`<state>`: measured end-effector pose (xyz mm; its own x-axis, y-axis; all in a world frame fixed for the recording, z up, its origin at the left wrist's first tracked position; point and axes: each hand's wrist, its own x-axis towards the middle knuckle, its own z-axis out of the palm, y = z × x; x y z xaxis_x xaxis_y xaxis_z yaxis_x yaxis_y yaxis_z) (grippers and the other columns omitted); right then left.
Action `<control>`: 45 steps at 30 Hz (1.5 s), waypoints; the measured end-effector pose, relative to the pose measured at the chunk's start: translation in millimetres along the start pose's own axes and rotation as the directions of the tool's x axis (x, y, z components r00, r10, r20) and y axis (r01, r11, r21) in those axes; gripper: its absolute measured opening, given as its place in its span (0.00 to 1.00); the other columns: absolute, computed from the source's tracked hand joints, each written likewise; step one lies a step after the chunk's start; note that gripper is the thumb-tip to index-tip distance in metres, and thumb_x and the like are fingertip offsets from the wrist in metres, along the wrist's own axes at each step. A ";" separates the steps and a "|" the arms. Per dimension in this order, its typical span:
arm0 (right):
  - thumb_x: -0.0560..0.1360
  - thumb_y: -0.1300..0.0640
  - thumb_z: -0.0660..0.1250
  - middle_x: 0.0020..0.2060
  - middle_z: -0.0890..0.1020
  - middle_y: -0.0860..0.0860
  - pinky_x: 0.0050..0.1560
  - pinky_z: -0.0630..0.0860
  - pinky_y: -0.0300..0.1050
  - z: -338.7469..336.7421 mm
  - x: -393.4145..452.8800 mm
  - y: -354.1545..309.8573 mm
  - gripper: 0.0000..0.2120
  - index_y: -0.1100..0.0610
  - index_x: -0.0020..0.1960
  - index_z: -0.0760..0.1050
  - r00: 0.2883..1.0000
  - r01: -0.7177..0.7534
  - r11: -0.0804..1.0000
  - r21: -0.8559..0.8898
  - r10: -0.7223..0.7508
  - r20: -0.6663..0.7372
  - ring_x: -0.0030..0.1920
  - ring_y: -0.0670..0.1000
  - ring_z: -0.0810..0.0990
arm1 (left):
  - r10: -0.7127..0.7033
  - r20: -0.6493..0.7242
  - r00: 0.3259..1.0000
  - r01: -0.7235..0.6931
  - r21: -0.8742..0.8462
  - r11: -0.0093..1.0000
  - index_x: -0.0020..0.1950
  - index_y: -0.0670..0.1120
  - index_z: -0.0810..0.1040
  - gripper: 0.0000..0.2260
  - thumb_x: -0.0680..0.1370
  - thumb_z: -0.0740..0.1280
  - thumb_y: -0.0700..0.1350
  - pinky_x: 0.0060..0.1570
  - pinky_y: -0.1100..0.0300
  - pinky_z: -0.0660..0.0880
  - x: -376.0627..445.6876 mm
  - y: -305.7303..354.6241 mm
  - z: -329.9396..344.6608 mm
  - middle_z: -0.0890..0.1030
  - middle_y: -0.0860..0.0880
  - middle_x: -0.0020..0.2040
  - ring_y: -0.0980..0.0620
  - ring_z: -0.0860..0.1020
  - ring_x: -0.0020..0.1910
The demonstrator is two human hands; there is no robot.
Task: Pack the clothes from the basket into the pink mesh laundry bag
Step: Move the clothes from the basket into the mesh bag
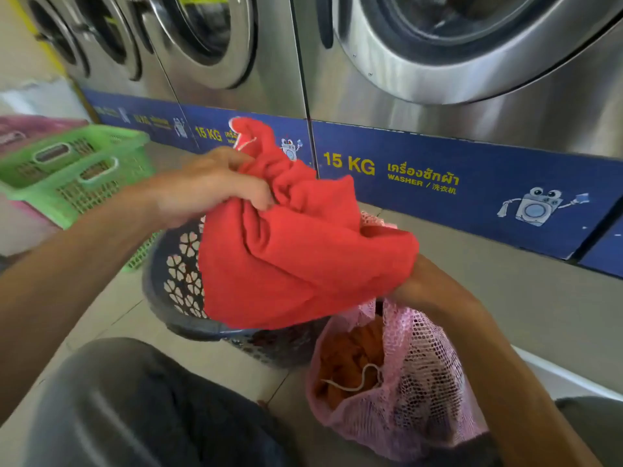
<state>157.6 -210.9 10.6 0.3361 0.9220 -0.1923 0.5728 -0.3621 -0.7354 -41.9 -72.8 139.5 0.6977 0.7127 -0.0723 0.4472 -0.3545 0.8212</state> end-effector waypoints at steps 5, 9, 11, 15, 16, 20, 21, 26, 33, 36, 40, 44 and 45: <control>0.81 0.40 0.53 0.70 0.73 0.54 0.56 0.65 0.42 -9.4 -6.0 -5.3 0.23 0.50 0.71 0.68 0.993 -0.076 0.992 0.103 0.085 -0.081 0.69 0.56 0.71 | 0.307 0.138 0.942 -0.292 0.787 0.544 0.36 0.49 0.77 0.20 0.58 0.67 0.65 0.52 0.47 0.74 -0.6 -0.3 39.5 0.73 0.53 0.50 0.50 0.74 0.49; 0.81 0.41 0.53 0.68 0.76 0.51 0.57 0.67 0.43 -7.5 -0.8 0.6 0.19 0.45 0.69 0.70 0.992 -0.028 0.990 0.136 0.044 -0.118 0.65 0.54 0.74 | 0.265 0.304 0.915 -0.403 0.696 0.594 0.48 0.56 0.81 0.20 0.58 0.70 0.61 0.70 0.47 0.63 12.0 -21.1 56.8 0.62 0.50 0.73 0.47 0.63 0.71; 0.81 0.42 0.55 0.65 0.78 0.49 0.56 0.69 0.44 -5.6 2.6 2.2 0.17 0.44 0.66 0.72 0.993 -0.035 0.984 0.176 0.054 -0.106 0.61 0.52 0.76 | 0.142 0.373 0.917 -0.351 0.584 0.732 0.58 0.52 0.80 0.27 0.59 0.75 0.56 0.72 0.61 0.60 24.3 -42.0 73.0 0.60 0.50 0.75 0.51 0.62 0.73; 0.82 0.40 0.51 0.69 0.73 0.49 0.57 0.63 0.41 -6.0 1.7 -2.0 0.22 0.46 0.72 0.68 0.993 -0.064 0.984 0.167 0.080 -0.089 0.68 0.53 0.71 | -0.013 0.322 0.947 -0.090 0.301 0.949 0.57 0.54 0.76 0.26 0.63 0.80 0.39 0.57 0.75 0.71 37.6 -87.6 106.6 0.76 0.53 0.59 0.54 0.76 0.57; 0.82 0.40 0.51 0.69 0.74 0.48 0.57 0.63 0.41 -5.1 2.6 -1.1 0.22 0.46 0.72 0.68 0.993 -0.060 0.986 0.158 0.075 -0.087 0.69 0.53 0.71 | -0.033 0.305 0.952 -0.038 0.223 0.974 0.54 0.57 0.77 0.26 0.62 0.80 0.38 0.55 0.66 0.77 38.2 -94.8 112.2 0.81 0.53 0.55 0.52 0.80 0.53; 0.82 0.40 0.52 0.71 0.73 0.49 0.58 0.63 0.41 -5.2 5.1 0.5 0.23 0.45 0.74 0.65 0.993 -0.056 0.983 0.175 0.073 -0.095 0.69 0.52 0.70 | 0.024 0.180 0.983 -0.078 0.294 0.953 0.46 0.61 0.77 0.24 0.59 0.80 0.40 0.50 0.55 0.81 42.1 -97.2 116.5 0.84 0.54 0.47 0.53 0.83 0.46; 0.82 0.40 0.52 0.72 0.71 0.50 0.59 0.63 0.42 -6.0 5.2 0.8 0.24 0.46 0.75 0.63 0.993 -0.063 0.983 0.175 0.079 -0.088 0.70 0.53 0.69 | 0.033 0.162 0.986 -0.080 0.294 0.952 0.46 0.60 0.77 0.24 0.59 0.80 0.39 0.48 0.57 0.81 42.3 -93.9 114.8 0.84 0.53 0.45 0.52 0.83 0.45; 0.82 0.38 0.49 0.76 0.64 0.51 0.66 0.62 0.45 -11.6 1.3 -1.7 0.29 0.50 0.78 0.57 0.991 -0.106 0.985 0.134 0.115 -0.062 0.74 0.54 0.63 | 0.047 0.080 0.996 -0.069 0.288 0.955 0.43 0.58 0.76 0.21 0.58 0.78 0.38 0.39 0.61 0.79 39.3 -80.1 92.5 0.81 0.57 0.37 0.62 0.77 0.31; 0.82 0.39 0.48 0.77 0.62 0.52 0.71 0.61 0.50 -12.1 0.4 -3.2 0.29 0.53 0.78 0.57 0.991 -0.120 0.987 0.102 0.125 -0.043 0.75 0.56 0.62 | 0.011 -0.141 0.990 -0.059 -0.340 0.938 0.45 0.47 0.83 0.21 0.53 0.73 0.36 0.40 0.59 0.82 20.8 -34.7 34.3 0.86 0.51 0.37 0.53 0.83 0.34; 0.82 0.40 0.51 0.71 0.72 0.55 0.67 0.66 0.51 -12.9 -0.5 -3.7 0.23 0.51 0.69 0.68 0.992 -0.108 0.985 0.134 0.116 -0.050 0.69 0.58 0.70 | -0.025 -0.091 0.996 -0.041 -0.651 0.758 0.34 0.46 0.85 0.11 0.63 0.66 0.33 0.37 0.65 0.81 7.6 -29.7 27.0 0.85 0.50 0.33 0.55 0.83 0.31; 0.80 0.38 0.54 0.65 0.78 0.53 0.66 0.70 0.56 -11.6 0.5 -4.7 0.22 0.51 0.65 0.72 0.995 -0.052 0.980 0.192 0.068 -0.079 0.66 0.57 0.75 | -0.121 -0.059 0.991 0.049 -0.677 0.734 0.25 0.45 0.83 0.12 0.66 0.65 0.36 0.28 0.70 0.76 1.5 -50.6 56.2 0.82 0.52 0.26 0.58 0.80 0.25; 0.82 0.40 0.50 0.72 0.70 0.54 0.64 0.66 0.47 -13.0 -1.8 -5.4 0.26 0.53 0.74 0.64 0.989 -0.109 0.989 0.100 0.118 -0.086 0.69 0.57 0.71 | -0.284 0.050 0.957 0.281 -0.390 0.877 0.47 0.46 0.84 0.20 0.55 0.73 0.42 0.43 0.57 0.80 7.5 -89.2 88.9 0.86 0.44 0.41 0.44 0.83 0.39; 0.82 0.40 0.50 0.74 0.68 0.55 0.65 0.65 0.48 -12.9 -0.7 -4.7 0.27 0.53 0.76 0.62 0.987 -0.130 0.988 0.088 0.137 -0.081 0.71 0.57 0.69 | -0.283 0.040 0.958 0.280 -0.340 0.898 0.51 0.48 0.83 0.23 0.56 0.74 0.42 0.47 0.54 0.80 9.9 -93.2 91.1 0.87 0.44 0.45 0.44 0.84 0.43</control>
<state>164.3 -211.6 22.6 0.4714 0.8492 -0.2380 0.4559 -0.4657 -0.7585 -25.7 -87.8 10.7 0.5639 0.7595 -0.3244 0.4061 0.0871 0.9097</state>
